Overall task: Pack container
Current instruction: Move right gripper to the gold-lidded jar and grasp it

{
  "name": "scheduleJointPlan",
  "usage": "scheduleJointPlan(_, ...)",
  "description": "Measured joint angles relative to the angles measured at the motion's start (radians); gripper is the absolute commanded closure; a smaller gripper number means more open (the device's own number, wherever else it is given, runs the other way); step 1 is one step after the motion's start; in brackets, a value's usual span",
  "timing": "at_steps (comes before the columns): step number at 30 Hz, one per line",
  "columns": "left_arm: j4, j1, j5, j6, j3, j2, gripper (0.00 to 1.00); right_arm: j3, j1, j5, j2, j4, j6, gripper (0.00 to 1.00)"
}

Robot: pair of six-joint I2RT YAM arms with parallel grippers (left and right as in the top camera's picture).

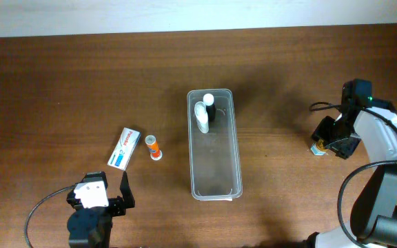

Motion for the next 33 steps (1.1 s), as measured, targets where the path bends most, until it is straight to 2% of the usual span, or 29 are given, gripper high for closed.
scheduleJointPlan(12, 0.0, 0.0, 0.0, 0.0, 0.0, 0.0, 0.01, -0.02, 0.0, -0.013, 0.002, 0.042, 0.0, 0.43)
scheduleJointPlan(16, 0.0, 0.0, 0.0, 0.0, 0.0, 0.0, 0.01, -0.02, 0.0, -0.016, 0.002, 0.054, 0.0, 0.47)
scheduleJointPlan(22, 0.0, 0.0, 0.0, 0.0, 0.0, 0.0, 0.0, -0.02, 0.0, -0.017, 0.012, 0.064, 0.001, 0.48)
scheduleJointPlan(26, 0.0, 0.0, 0.0, 0.0, 0.0, 0.0, 0.0, -0.02, 0.0, -0.019, 0.045, 0.068, 0.001, 0.53)
scheduleJointPlan(29, 0.0, 0.0, 0.0, 0.0, 0.0, 0.0, 0.01, -0.021, 0.0, -0.019, 0.056, 0.076, -0.001, 0.61)
scheduleJointPlan(33, 0.0, 0.0, 0.0, 0.0, 0.0, 0.0, 0.01, -0.021, 0.0, -0.023, 0.056, 0.074, 0.003, 0.67)
